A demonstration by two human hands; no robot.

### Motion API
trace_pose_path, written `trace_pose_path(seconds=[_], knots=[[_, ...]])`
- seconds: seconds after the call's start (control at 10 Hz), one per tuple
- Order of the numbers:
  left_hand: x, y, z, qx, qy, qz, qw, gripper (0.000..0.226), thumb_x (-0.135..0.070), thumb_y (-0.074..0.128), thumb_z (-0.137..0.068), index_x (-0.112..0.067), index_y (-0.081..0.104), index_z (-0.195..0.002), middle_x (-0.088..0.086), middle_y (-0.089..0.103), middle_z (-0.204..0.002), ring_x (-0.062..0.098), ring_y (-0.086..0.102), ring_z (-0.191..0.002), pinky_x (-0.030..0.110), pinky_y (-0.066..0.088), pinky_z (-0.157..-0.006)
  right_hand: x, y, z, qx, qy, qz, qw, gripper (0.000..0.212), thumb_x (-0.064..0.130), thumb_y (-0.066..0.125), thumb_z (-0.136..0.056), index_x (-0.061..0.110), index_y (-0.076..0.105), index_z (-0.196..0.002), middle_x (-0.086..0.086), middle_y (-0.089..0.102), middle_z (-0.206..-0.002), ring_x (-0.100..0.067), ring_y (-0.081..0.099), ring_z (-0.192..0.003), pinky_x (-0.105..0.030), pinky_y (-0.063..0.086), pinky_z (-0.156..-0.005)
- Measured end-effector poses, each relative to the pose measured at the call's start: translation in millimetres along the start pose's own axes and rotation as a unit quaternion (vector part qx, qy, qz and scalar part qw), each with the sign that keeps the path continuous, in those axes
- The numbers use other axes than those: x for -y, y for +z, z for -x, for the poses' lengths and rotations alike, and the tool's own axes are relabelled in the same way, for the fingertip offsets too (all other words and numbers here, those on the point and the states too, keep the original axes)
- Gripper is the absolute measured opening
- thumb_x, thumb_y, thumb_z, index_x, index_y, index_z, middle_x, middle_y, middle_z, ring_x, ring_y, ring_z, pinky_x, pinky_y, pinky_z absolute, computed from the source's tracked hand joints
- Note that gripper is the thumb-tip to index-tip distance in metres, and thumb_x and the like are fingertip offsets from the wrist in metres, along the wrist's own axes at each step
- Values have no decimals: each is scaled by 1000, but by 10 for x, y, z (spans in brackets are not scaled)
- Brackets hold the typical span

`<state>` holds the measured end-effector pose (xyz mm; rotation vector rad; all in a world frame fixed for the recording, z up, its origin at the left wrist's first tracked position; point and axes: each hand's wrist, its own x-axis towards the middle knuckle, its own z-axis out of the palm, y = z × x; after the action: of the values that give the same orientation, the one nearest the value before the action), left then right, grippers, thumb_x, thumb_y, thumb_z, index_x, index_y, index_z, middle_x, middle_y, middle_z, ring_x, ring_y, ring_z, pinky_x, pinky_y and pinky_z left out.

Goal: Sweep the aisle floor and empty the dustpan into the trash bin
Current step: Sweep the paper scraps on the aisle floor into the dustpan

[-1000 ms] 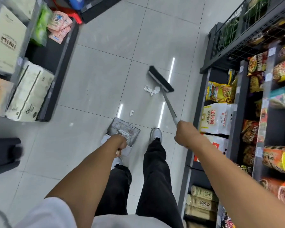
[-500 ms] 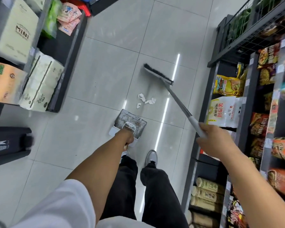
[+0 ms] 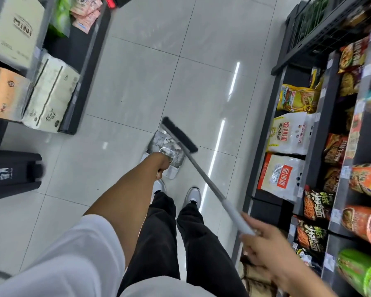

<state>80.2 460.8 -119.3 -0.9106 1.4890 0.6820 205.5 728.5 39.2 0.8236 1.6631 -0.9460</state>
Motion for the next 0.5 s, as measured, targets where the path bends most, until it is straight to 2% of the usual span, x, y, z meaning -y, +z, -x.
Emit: trace_pose_path(seconds=[0.1, 0.2, 0.3, 0.4, 0.5], knots=[[20, -68, -86, -3, -1, -134, 991, 47, 7, 29, -95, 8, 38, -141, 7, 39, -21, 15, 28, -9, 14, 33, -29, 88, -327, 163, 20, -23, -98, 995, 51, 1, 57, -92, 30, 58, -134, -10, 46, -65, -12, 31, -38, -16, 26, -32], [56, -64, -98, -13, -7, -162, 987, 19, 6, 31, -93, 8, 47, -104, 7, 46, -41, 15, 33, -13, 14, 33, -30, 303, -397, 15, -40, -97, -24, 994, 51, 8, 55, -94, 33, 53, -139, -10, 47, -68, -15, 36, -43, -19, 31, -36], [90, -62, -165, -18, -4, -158, 987, 21, -1, 34, -96, 4, 46, -80, 8, 42, -64, 20, 41, -29, 18, 33, -31, 563, -116, -473, -68, -145, 149, 976, 56, 14, 47, -94, 29, 40, -147, -6, 55, -77, -20, 49, -55, -25, 40, -40], [123, -44, -208, -32, -33, -135, 990, 26, 1, 28, -95, 4, 50, -109, 8, 42, -68, 15, 31, -48, 19, 25, -48, 476, 302, -670, -49, -134, 213, 967, 63, 13, 41, -93, 24, 26, -153, -2, 52, -88, -19, 52, -63, -23, 40, -40], [179, -143, -166, -15, -43, -96, 994, 47, 2, 27, -95, -3, 44, -139, 8, 39, -65, 13, 28, -50, 21, 27, -43, -48, 570, -357, -9, -110, 241, 964, 70, 11, 38, -93, 28, 15, -157, 1, 56, -88, -13, 55, -63, -16, 37, -42]])
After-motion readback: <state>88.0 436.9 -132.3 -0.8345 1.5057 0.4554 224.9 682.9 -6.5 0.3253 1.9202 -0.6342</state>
